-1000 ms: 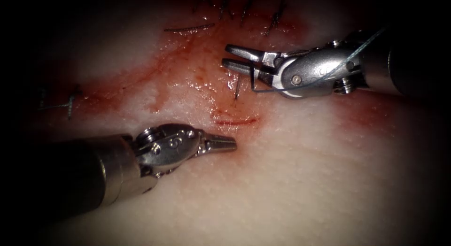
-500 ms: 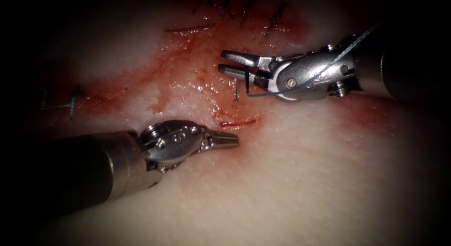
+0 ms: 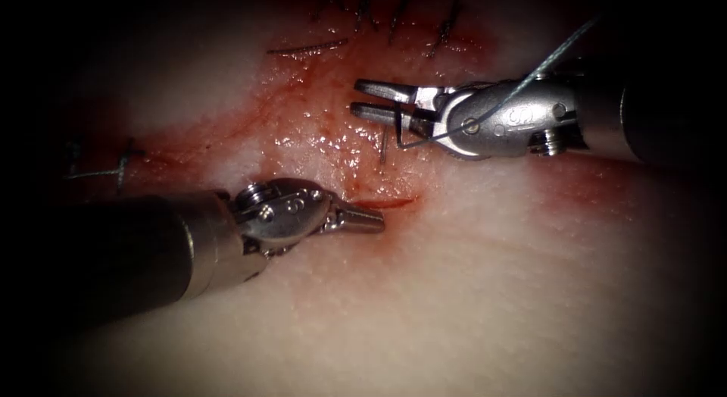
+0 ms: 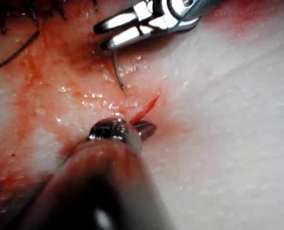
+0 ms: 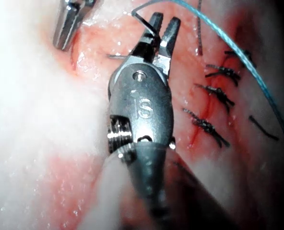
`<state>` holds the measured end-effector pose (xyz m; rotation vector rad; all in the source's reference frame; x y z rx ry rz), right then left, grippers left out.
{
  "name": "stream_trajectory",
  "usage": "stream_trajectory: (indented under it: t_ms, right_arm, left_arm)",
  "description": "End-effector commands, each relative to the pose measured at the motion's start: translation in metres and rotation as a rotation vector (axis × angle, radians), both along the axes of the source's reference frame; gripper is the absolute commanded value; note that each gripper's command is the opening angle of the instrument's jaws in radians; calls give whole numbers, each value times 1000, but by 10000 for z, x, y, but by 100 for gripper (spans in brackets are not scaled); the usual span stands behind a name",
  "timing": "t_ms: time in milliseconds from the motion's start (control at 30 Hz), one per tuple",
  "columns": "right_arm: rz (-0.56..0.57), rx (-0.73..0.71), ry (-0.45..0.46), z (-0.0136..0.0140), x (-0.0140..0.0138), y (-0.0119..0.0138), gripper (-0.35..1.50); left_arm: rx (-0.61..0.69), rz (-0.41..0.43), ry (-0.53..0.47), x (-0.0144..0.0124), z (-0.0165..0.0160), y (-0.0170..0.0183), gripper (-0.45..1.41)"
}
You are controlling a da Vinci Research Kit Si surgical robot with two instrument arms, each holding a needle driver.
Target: Wound Closure
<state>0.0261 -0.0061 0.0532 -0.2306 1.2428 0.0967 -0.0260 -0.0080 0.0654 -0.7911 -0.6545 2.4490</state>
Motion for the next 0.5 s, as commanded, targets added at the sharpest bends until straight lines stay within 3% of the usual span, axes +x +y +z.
stream_trajectory:
  t_ms: [33, 500]
  right_arm:
    - [-2, 25, -4, 8, 10, 2, -35]
    - [-45, 453, -32, 42, 7, 10, -35]
  left_arm:
    - [1, 5, 4, -6, 6, -3, -45]
    - [18, 27, 17, 6, -17, -8, -45]
